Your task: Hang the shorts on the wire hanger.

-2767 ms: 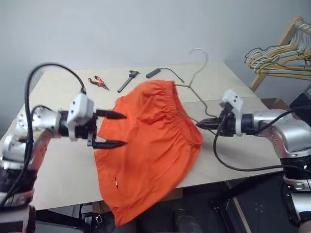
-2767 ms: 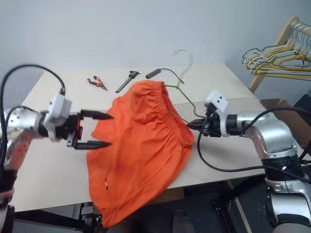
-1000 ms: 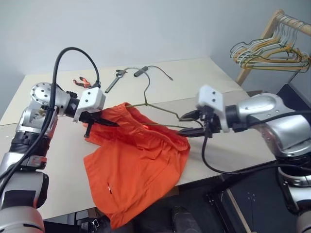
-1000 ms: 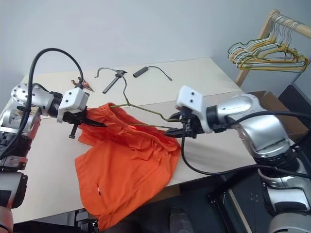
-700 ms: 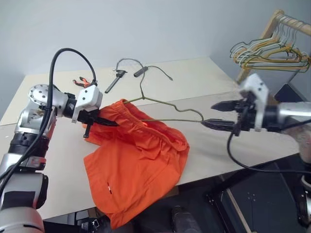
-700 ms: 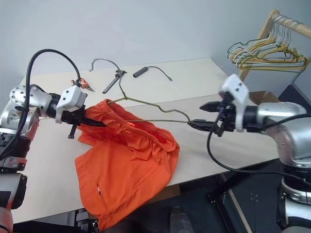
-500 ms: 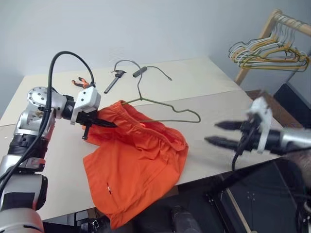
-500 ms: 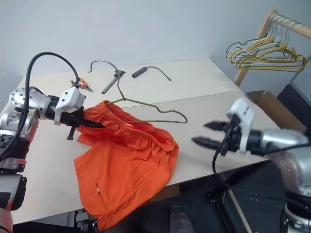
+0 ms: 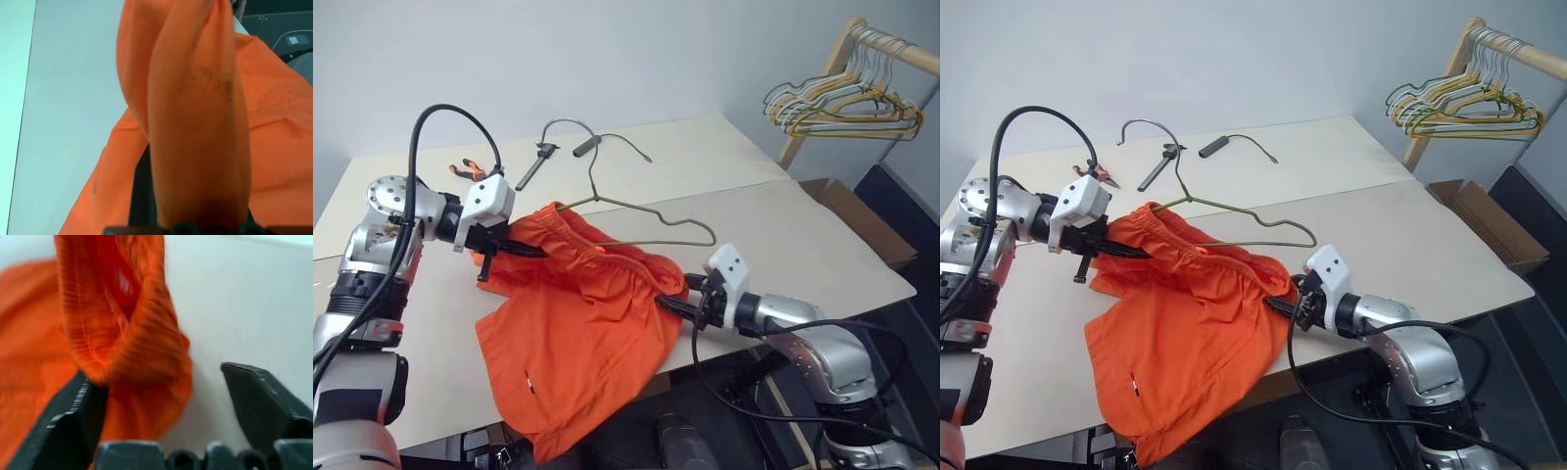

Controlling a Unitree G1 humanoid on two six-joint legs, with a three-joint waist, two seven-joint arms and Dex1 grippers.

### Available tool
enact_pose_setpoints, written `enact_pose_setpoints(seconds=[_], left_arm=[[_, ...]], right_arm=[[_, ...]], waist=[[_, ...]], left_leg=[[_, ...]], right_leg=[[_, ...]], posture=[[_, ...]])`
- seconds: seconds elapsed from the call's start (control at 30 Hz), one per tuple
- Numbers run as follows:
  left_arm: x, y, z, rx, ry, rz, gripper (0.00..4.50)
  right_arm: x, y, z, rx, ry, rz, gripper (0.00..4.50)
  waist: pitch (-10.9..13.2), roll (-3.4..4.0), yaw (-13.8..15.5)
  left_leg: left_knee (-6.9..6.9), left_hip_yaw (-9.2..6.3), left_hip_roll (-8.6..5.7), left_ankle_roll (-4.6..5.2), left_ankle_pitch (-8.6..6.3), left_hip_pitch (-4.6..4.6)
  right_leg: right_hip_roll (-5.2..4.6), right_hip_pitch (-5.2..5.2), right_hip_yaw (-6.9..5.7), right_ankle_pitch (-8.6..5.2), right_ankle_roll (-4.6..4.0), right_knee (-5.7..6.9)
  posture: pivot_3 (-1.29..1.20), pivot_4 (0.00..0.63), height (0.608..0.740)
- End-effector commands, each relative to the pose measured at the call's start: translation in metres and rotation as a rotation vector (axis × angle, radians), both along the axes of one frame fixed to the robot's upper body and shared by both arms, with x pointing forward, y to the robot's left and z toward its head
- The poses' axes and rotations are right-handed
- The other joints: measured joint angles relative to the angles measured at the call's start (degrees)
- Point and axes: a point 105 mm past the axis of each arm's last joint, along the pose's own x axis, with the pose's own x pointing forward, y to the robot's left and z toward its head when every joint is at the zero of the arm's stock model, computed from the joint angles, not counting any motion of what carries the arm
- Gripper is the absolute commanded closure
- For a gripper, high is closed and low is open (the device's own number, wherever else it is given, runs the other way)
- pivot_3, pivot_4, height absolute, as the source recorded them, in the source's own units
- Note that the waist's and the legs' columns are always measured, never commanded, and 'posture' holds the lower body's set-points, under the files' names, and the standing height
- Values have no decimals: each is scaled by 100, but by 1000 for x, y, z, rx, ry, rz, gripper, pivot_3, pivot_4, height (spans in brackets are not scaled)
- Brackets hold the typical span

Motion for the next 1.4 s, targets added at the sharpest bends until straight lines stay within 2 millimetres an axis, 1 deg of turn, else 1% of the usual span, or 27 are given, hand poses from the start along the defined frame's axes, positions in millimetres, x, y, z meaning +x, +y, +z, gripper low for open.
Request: enact_pose_setpoints(seconds=[0.03,0.1,0.13,0.2,0.23,0.3,0.5,0.7,0.87,0.97,1.03,1.1,1.17,1.27,1.3,1.37,1.4], left_arm=[[-2,5,12,-3,-45,10,4500],[-1,6,13,-3,-50,23,4500],[-1,7,13,-5,-53,30,4500],[-1,9,13,-5,-54,36,4500],[-2,10,12,-4,-52,36,4500],[-4,13,10,1,-45,37,4500],[-9,22,8,15,-36,52,4500],[-20,35,8,60,-30,57,4500],[-15,40,-4,129,-51,89,4500],[-11,42,-18,209,-74,109,4500],[-12,41,-26,245,-72,88,4500],[-11,35,-29,237,-71,70,4500],[-7,22,-26,190,-76,51,4500],[-3,11,-23,159,-81,38,4500],[0,8,-22,146,-83,39,4500],[4,3,-19,128,-90,42,4500],[7,1,-18,117,-94,49,4500]], right_arm=[[0,-3,19,74,-46,17,1901],[-2,-7,21,96,-33,22,2656],[-2,-9,21,102,-27,19,2867],[-1,-16,21,113,-14,5,3534],[0,-20,22,126,-6,-5,3940],[2,-29,26,160,8,-19,4478],[2,-51,41,228,52,-3,4478],[1,-68,49,229,86,14,4478],[-1,-73,59,211,64,41,4478],[-4,-74,68,189,24,70,4478],[-6,-69,73,159,-3,101,4478],[-10,-59,75,109,-26,142,4478],[-13,-40,75,53,-50,189,4478],[-16,-25,76,23,-71,223,4478],[-20,-19,76,-6,-84,252,4478],[-26,-11,73,-53,-94,287,3965],[-28,-9,69,-89,-95,294,3794]], waist=[[0,0,12],[0,0,15],[0,0,16],[0,0,18],[0,0,17],[1,1,17],[2,2,18],[4,1,8],[4,2,72],[4,2,139],[4,2,160],[5,2,165],[4,2,163],[4,2,158],[4,2,156],[4,2,163],[4,2,164]], left_leg=[[0,0,0,0,0,0],[0,-1,0,0,0,0],[0,-1,0,0,0,0],[0,-2,0,1,0,1],[0,-2,0,1,0,1],[0,-2,0,0,0,2],[-1,-1,2,2,-1,3],[-2,-1,5,4,-3,3],[-2,0,2,5,-3,5],[-2,3,2,7,-4,5],[-2,4,2,7,-4,4],[-2,6,2,8,-5,3],[-2,7,2,8,-5,2],[0,8,2,8,-4,3],[-1,8,2,8,-5,3],[-1,8,1,8,-5,0],[0,7,0,8,-5,-5]], right_leg=[[-1,0,0,0,0,0],[-2,0,0,0,0,0],[-2,0,0,0,0,0],[-1,0,0,0,0,1],[-1,0,0,0,0,1],[-1,1,0,0,0,2],[-1,1,0,0,0,1],[-1,0,2,0,0,-1],[-2,2,1,0,0,-2],[-2,2,2,0,0,-4],[-2,2,1,0,0,-5],[-2,2,1,0,0,-6],[-2,1,1,0,0,-5],[-2,2,0,0,0,-4],[-2,2,0,0,0,-4],[-2,1,-1,0,0,-6],[-3,-1,-4,0,0,-7]], posture=[[-147,71,740],[-146,73,740],[-146,74,740],[-145,76,740],[-144,77,740],[-144,78,740],[-142,77,740],[-136,80,740],[-132,80,740],[-138,80,740],[-143,79,740],[-148,78,740],[-156,75,740],[-163,73,740],[-164,74,740],[-164,74,740],[-170,72,740]])
